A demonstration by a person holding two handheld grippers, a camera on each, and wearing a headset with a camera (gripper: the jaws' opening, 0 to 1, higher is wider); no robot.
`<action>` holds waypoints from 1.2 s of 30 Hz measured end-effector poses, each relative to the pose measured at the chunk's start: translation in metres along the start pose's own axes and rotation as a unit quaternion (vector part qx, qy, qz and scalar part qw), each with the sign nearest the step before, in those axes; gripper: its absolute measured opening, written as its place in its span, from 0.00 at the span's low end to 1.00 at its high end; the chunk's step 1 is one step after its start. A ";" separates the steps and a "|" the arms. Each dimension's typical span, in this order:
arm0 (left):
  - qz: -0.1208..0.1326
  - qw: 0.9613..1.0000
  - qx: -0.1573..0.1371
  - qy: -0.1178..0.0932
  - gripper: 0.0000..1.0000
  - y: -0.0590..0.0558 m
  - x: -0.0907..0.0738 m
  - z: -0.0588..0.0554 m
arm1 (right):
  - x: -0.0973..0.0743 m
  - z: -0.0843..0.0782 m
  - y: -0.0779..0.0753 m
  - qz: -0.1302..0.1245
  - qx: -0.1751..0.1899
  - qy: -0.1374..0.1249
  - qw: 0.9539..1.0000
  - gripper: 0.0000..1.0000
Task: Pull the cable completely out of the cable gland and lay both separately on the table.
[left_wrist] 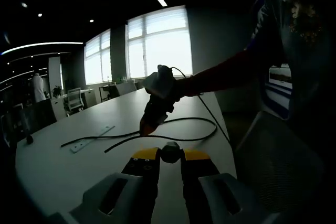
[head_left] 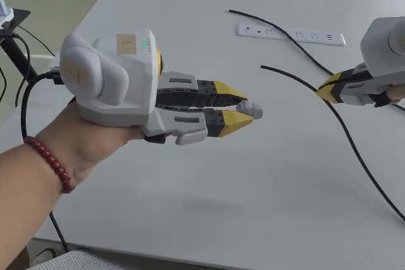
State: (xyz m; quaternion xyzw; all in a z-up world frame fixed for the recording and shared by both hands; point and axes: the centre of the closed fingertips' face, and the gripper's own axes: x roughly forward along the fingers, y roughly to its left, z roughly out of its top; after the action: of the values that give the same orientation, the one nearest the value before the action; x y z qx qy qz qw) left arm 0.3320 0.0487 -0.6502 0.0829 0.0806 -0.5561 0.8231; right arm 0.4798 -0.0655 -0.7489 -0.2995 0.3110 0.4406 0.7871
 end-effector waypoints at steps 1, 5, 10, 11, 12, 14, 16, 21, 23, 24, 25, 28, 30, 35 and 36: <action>0.000 1.000 -0.002 0.000 0.17 0.001 0.000 0.000 | 0.005 -0.002 -0.003 -0.002 0.002 0.002 1.000 0.00; 0.000 1.000 -0.002 -0.002 0.17 0.002 0.001 0.000 | 0.021 -0.010 -0.010 0.001 0.012 0.016 1.000 0.00; 0.002 1.000 -0.005 0.004 0.17 0.004 0.001 -0.005 | 0.039 -0.019 -0.017 0.004 0.028 0.030 0.999 0.00; 0.002 1.000 -0.005 0.007 0.17 0.005 0.000 -0.007 | 0.041 -0.021 -0.018 0.002 0.027 0.033 0.999 0.00; 0.003 1.000 -0.006 0.007 0.17 0.005 0.000 -0.007 | 0.043 -0.022 -0.018 0.001 0.026 0.034 0.999 0.00; 0.004 1.000 -0.007 0.009 0.17 0.006 0.000 -0.009 | 0.050 -0.027 -0.019 0.002 0.032 0.042 0.999 0.00; 0.006 1.000 -0.006 0.014 0.17 0.006 0.000 -0.011 | 0.055 -0.031 -0.017 0.010 0.041 0.049 0.998 0.00; 0.009 1.000 -0.010 0.015 0.17 0.007 -0.002 -0.013 | 0.063 -0.035 -0.018 0.009 0.045 0.056 0.997 0.00; 0.010 1.000 -0.011 0.015 0.17 0.007 -0.003 -0.014 | 0.065 -0.036 -0.017 0.009 0.042 0.061 0.997 0.00; 0.011 1.000 -0.012 0.015 0.17 0.007 -0.003 -0.014 | 0.066 -0.037 -0.016 0.012 0.045 0.061 0.997 0.00; 0.012 1.000 -0.013 0.015 0.17 0.007 -0.003 -0.014 | 0.067 -0.038 -0.017 0.009 0.044 0.063 0.997 0.00; 0.012 1.000 -0.014 0.014 0.17 0.006 -0.002 -0.014 | 0.068 -0.040 -0.017 0.011 0.051 0.063 0.997 0.00; 0.012 1.000 -0.015 0.014 0.17 0.006 -0.002 -0.015 | 0.069 -0.041 -0.016 0.012 0.051 0.063 0.997 0.00; 0.011 1.000 -0.018 0.016 0.17 0.005 0.000 -0.017 | 0.070 -0.042 -0.017 0.014 0.058 0.060 0.996 0.00; 0.010 1.000 -0.018 0.016 0.17 0.005 0.000 -0.017 | 0.070 -0.043 -0.016 0.017 0.062 0.060 0.996 0.00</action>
State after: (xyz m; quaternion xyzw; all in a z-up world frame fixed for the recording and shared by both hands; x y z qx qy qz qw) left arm 0.3356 0.0542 -0.6662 0.0777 0.1024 -0.5446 0.8288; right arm 0.5139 -0.0690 -0.8256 -0.2712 0.3895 0.4145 0.7765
